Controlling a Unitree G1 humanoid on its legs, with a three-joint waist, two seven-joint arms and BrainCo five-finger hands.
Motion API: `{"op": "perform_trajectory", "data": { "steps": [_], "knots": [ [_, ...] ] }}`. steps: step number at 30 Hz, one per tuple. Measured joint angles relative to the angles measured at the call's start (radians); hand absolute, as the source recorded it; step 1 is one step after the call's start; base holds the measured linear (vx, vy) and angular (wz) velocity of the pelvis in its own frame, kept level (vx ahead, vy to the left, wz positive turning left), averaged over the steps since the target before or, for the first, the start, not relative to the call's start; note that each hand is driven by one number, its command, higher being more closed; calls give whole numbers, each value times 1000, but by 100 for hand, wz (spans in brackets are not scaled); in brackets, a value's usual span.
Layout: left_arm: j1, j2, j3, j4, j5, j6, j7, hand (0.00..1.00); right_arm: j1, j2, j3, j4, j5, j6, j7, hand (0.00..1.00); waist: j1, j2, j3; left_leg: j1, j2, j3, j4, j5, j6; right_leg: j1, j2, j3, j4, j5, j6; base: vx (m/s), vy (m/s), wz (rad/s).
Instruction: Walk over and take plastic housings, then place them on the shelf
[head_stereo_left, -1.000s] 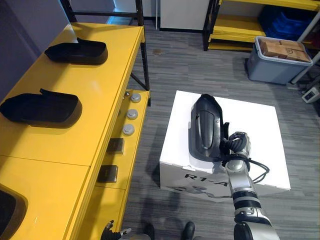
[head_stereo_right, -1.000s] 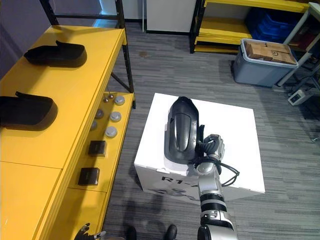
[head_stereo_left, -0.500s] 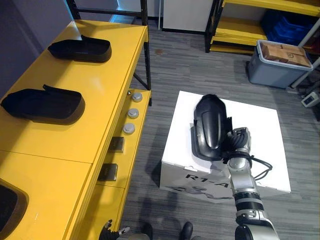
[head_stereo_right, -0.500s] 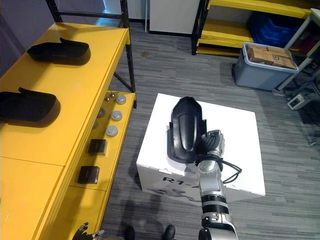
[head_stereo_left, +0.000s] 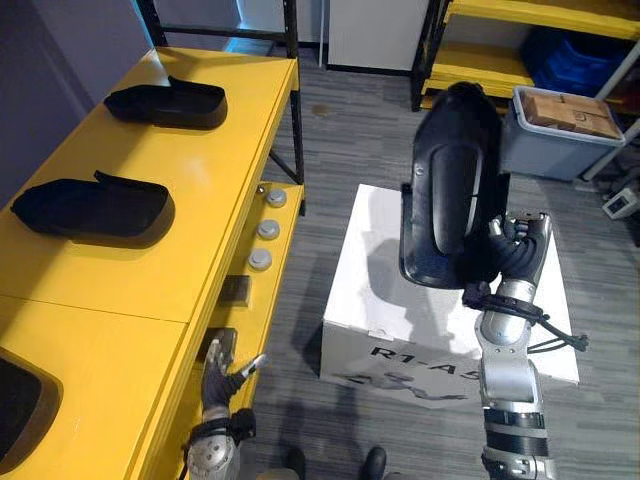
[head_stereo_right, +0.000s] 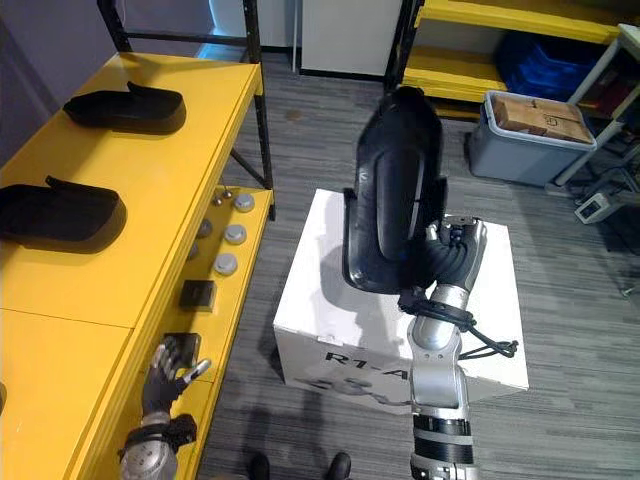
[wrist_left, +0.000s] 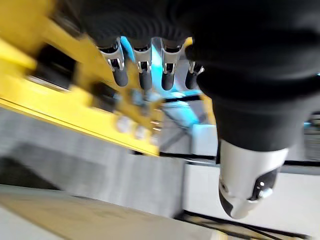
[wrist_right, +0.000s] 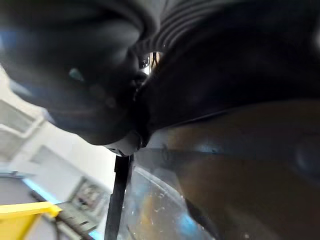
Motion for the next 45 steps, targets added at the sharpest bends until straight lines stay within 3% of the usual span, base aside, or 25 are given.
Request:
{"op": "perform_trajectory", "data": {
  "steps": [7, 15, 25, 30, 37, 45],
  "knots": [
    [-106, 15, -169, -195, -54, -41, -7, 0, 28, 2, 149, -25, 31, -31, 56, 100, -12, 14, -46, 2, -1, -12, 6, 0, 0, 10, -1, -11, 0, 0, 0, -3, -6, 5],
    [-226, 41, -329, -199, -222, -53, -45, 0, 28, 7, 303, -58, 38, -65, 101, 100, -26, 19, -89, 2, 0, -21, 15, 2, -3, 20, -1, -21, 0, 0, -1, -19, -1, 3],
    [-246, 77, -357, -171, -328, -53, -40, 0, 21, -3, 326, -57, 37, -65, 104, 100, -28, 22, -121, 14, 2, 5, 10, 2, -4, 19, 1, 2, 0, 2, -3, 2, 6, -6],
    [-266, 88, -361, -163, -355, -52, -25, 0, 17, -5, 336, -57, 37, -65, 102, 100, -46, 21, -125, 16, 2, 10, 7, 2, -4, 18, 1, 6, 0, 5, -3, -4, 2, -3],
    [-275, 82, -375, -132, -343, -49, 64, 0, 18, -24, 391, -56, 37, -65, 94, 100, -51, 21, -131, 16, 6, 20, 7, 1, -5, 15, 5, 14, 0, 7, -6, -8, -1, -2],
    [-343, 54, -364, -52, -233, -23, 229, 0, 38, -19, 501, -50, 63, -67, 58, 100, -55, 21, -149, 15, 8, 33, 6, 1, -6, 10, 8, 30, -1, 11, -7, -21, 3, -6]
  ]
}}
